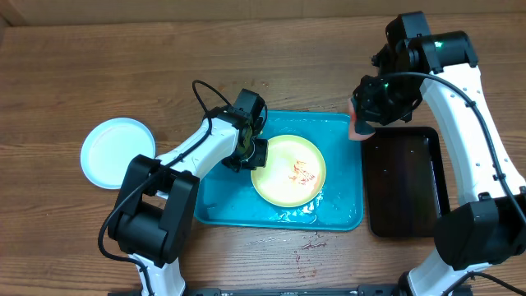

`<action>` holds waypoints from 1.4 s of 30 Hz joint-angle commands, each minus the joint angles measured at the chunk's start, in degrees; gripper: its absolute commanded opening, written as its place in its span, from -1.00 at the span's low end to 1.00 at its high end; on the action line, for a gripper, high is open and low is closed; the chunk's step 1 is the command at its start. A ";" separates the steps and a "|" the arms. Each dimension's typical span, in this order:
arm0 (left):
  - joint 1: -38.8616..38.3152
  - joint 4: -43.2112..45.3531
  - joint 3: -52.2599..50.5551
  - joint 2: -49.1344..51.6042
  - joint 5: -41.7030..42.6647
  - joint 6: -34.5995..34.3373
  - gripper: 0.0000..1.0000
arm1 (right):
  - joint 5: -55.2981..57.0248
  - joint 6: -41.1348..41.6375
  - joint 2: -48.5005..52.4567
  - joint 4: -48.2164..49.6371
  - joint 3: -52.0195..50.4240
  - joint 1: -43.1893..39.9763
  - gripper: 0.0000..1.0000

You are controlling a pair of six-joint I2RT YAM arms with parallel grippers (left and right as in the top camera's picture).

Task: Clean dirty plates on tray and stack at the side
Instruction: 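Drag the cream plate toward the teal tray's center with the left gripper, then bring the sponge onto the cream plate with the right gripper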

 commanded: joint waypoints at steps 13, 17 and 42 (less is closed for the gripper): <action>0.20 -0.13 -1.68 4.11 -1.97 -9.27 -0.91 | -5.16 10.45 -0.02 18.34 -20.96 12.00 -0.92; 0.20 -0.15 -1.66 4.11 -1.97 -10.27 -0.91 | -6.27 17.66 -0.02 27.87 -29.11 16.61 -0.92; 0.20 -2.45 -1.66 4.11 -2.21 -10.34 -0.91 | -2.82 29.00 2.12 53.40 -41.79 11.52 -0.92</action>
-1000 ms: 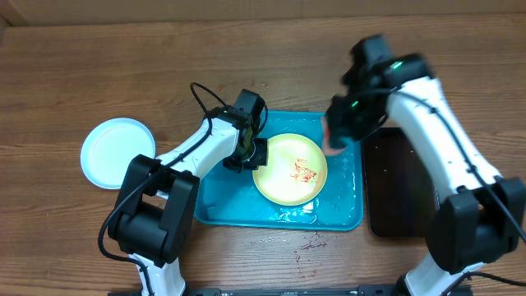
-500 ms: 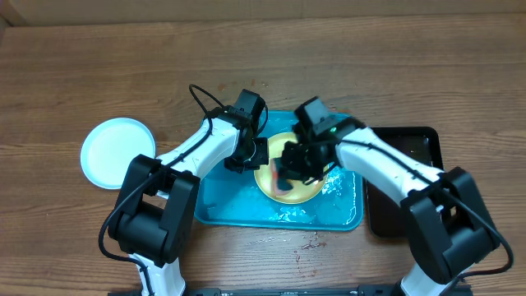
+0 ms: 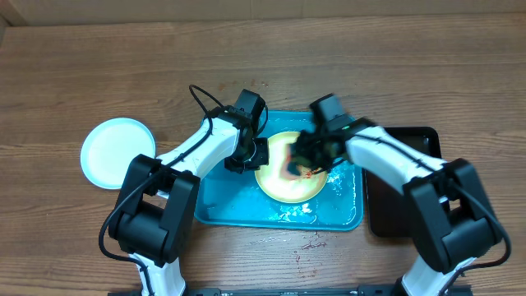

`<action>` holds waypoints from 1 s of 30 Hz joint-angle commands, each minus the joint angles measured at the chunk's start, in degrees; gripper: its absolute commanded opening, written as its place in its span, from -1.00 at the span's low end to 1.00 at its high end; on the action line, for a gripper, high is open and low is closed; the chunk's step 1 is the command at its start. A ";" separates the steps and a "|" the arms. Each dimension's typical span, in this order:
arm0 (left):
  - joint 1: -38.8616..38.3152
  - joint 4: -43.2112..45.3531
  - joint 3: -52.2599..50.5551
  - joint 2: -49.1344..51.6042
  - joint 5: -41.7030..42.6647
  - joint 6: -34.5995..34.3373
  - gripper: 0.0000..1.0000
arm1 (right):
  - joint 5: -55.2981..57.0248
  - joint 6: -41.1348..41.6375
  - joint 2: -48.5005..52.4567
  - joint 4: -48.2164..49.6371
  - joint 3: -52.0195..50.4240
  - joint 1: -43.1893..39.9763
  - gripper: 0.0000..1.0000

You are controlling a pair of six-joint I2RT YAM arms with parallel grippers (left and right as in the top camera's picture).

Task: Clean dirty plates on tray and stack at the side
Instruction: 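Bring the sponge onto the cream plate with the right gripper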

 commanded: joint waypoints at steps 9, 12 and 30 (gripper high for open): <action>0.20 -1.40 -1.84 4.00 -4.48 -1.57 -0.91 | 9.73 -15.52 0.07 -12.74 0.04 -7.34 -0.92; 0.20 -1.40 -1.81 4.00 -4.74 -1.55 -0.91 | 5.66 -20.09 0.07 -14.34 0.04 -5.11 -0.92; 0.15 -3.56 -1.81 4.00 -4.74 -1.57 -0.91 | -3.21 -0.70 1.33 -0.81 0.02 1.73 -0.92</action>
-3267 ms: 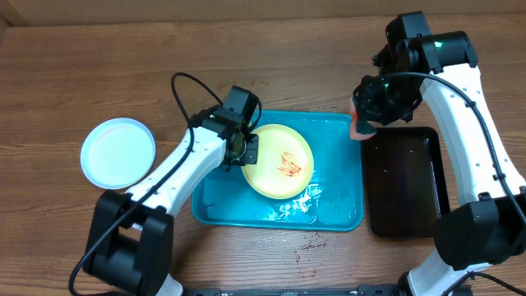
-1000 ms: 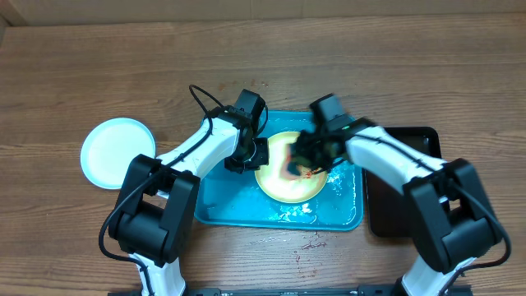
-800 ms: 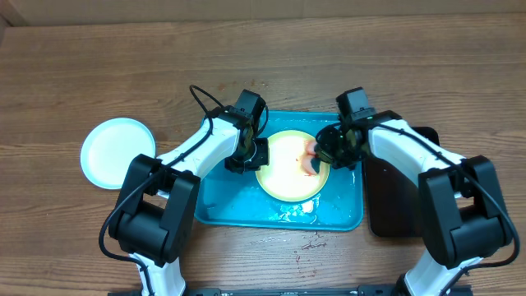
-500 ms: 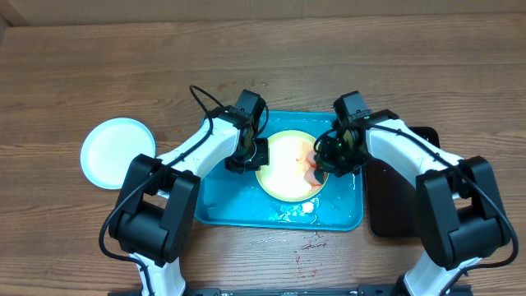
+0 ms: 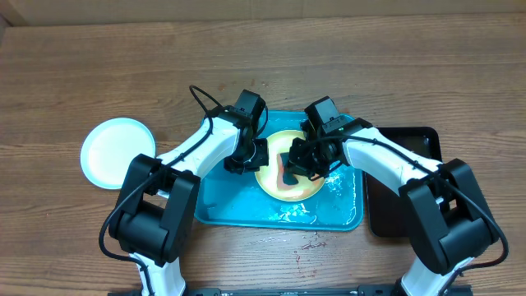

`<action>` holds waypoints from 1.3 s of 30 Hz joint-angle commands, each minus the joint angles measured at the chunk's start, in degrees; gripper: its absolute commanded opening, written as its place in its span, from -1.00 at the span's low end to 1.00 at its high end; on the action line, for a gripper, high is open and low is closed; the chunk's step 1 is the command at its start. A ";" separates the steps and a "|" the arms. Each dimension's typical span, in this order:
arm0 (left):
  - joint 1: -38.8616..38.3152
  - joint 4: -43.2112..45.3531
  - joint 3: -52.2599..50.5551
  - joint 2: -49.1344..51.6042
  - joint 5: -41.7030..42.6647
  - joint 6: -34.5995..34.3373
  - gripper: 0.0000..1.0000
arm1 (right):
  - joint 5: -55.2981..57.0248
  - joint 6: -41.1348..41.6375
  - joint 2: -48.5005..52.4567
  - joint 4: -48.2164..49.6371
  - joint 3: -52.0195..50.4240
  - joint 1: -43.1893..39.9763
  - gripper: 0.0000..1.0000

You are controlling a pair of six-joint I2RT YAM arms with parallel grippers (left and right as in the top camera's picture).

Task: Clean dirty plates on tray and stack at the side
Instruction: 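Bring the sponge onto the cream plate with the right gripper, then scrub the cream plate's red sauce with the sponge while left gripper holds it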

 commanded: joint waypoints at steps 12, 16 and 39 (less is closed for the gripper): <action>0.15 -2.40 -2.23 3.85 -4.87 -1.20 -0.91 | 9.49 4.63 5.29 -3.96 -0.39 -8.72 -0.92; 0.15 -2.23 -2.21 3.85 -4.92 -1.18 -0.91 | 12.00 -0.20 5.29 -11.58 -0.39 -9.97 -0.92; 0.15 -1.01 -2.21 3.85 -4.85 -1.18 -0.91 | -5.27 -1.70 5.35 -5.73 -0.35 4.81 -0.92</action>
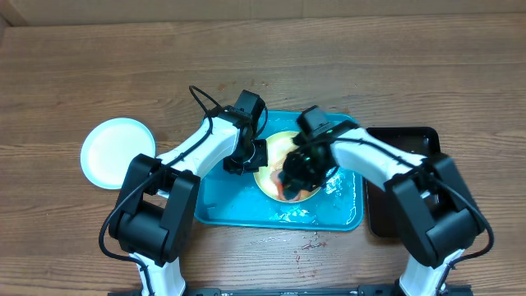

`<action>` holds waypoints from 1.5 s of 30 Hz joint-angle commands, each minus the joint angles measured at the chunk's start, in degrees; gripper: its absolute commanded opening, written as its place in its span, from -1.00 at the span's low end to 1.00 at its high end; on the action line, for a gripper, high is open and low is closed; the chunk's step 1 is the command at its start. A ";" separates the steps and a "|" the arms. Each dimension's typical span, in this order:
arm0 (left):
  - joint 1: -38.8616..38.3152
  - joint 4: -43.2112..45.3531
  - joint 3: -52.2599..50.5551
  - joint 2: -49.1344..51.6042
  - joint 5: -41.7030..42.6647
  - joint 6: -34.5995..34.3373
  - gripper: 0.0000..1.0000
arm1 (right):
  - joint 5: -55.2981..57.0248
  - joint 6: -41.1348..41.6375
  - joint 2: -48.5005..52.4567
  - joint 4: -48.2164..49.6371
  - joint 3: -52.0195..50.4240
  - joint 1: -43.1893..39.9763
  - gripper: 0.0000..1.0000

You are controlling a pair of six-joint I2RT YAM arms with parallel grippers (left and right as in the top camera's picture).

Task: Clean dirty plates on tray and stack at the side
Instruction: 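Scrub the cream plate's red sauce with the sponge while left gripper holds it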

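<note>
A yellow plate (274, 147) lies in the blue tray (226, 204) at the table's middle. My left gripper (251, 156) sits at the plate's left rim and looks shut on it. My right gripper (294, 176) is down over the plate's middle, shut on a reddish sponge (283, 191) that presses on the plate's lower left part. The arm hides most of the plate's surface, so the food marks on it cannot be seen. Wet patches shine on the tray floor near the plate.
A clean white plate (117, 153) lies on the wood at the far left. A black tray (416, 136) stands right of the blue one, partly under my right arm. Reddish smears (311, 245) mark the table in front of the blue tray.
My right gripper with the sponge has shifted a little down and left on the yellow plate, and its wrist has turned. The left gripper has stayed at the plate's left rim.
At first my right gripper held the sponge above the gap between the two trays, and the yellow plate showed red food marks. Then the sponge was on the plate over those marks. It has since stood at different spots on the plate while the left gripper kept the rim.
</note>
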 commanded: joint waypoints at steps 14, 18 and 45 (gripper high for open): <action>0.15 -1.70 -2.27 3.78 -4.55 -1.18 -0.91 | -1.53 16.68 5.90 17.31 -1.42 -2.91 -0.92; 0.15 -1.70 -2.25 3.78 -4.57 -1.18 -0.91 | 0.42 17.44 7.06 19.02 -1.42 -5.29 -0.92; 0.15 -1.95 -2.27 3.78 -4.57 -1.46 -0.91 | 4.74 13.57 7.19 13.99 -1.42 -20.11 -0.92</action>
